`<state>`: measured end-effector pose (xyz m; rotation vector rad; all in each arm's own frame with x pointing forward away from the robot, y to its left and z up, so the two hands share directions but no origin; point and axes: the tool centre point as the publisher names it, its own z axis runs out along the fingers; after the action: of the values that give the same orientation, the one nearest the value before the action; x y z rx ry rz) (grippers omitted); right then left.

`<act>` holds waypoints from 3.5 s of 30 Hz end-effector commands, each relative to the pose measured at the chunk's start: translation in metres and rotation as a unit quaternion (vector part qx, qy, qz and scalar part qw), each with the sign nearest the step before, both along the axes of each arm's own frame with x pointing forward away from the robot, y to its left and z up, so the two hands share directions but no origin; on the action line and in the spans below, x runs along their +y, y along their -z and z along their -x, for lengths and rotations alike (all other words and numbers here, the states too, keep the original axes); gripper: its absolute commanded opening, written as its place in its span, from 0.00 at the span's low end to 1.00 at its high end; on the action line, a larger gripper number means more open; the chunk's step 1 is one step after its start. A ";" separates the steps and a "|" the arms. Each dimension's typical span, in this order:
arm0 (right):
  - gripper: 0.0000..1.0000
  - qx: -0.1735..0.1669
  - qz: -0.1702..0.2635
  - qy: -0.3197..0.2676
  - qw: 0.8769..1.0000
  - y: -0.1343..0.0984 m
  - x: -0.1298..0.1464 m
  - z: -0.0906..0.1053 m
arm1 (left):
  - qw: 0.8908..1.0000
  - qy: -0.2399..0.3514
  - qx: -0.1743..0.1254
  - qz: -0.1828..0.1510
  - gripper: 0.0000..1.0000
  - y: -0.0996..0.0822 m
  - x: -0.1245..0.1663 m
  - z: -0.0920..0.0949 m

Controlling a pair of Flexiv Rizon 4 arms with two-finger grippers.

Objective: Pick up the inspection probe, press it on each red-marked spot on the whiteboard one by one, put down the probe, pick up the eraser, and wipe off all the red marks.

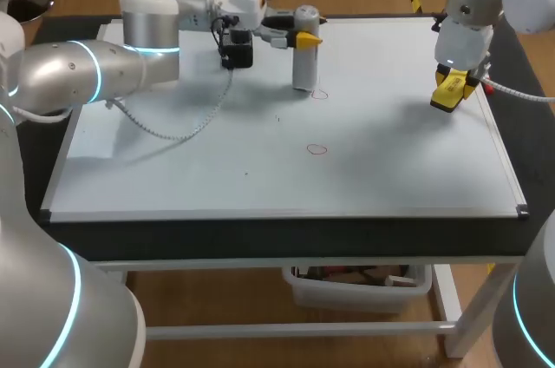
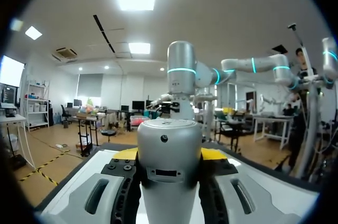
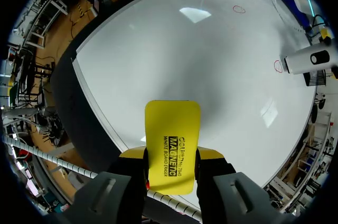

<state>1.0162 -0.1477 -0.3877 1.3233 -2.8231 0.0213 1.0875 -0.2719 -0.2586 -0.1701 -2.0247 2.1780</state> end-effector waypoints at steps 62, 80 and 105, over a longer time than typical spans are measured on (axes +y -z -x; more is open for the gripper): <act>0.00 -0.006 -0.003 -0.098 0.995 -0.007 0.073 -0.018 | 0.947 -0.321 -0.017 -0.022 0.00 -0.026 0.309 0.036; 0.00 0.000 -0.051 -0.266 0.963 0.002 0.207 -0.052 | 0.947 -0.321 -0.017 -0.022 0.00 -0.026 0.309 0.036; 0.00 0.018 -0.006 -0.372 0.928 0.025 0.301 -0.041 | 0.947 -0.321 -0.017 -0.022 0.00 -0.026 0.309 0.036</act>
<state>1.0550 0.1516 -0.4127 2.2748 -2.1268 -0.0276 1.0513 0.0378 -0.2324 0.5432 -2.3896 2.4647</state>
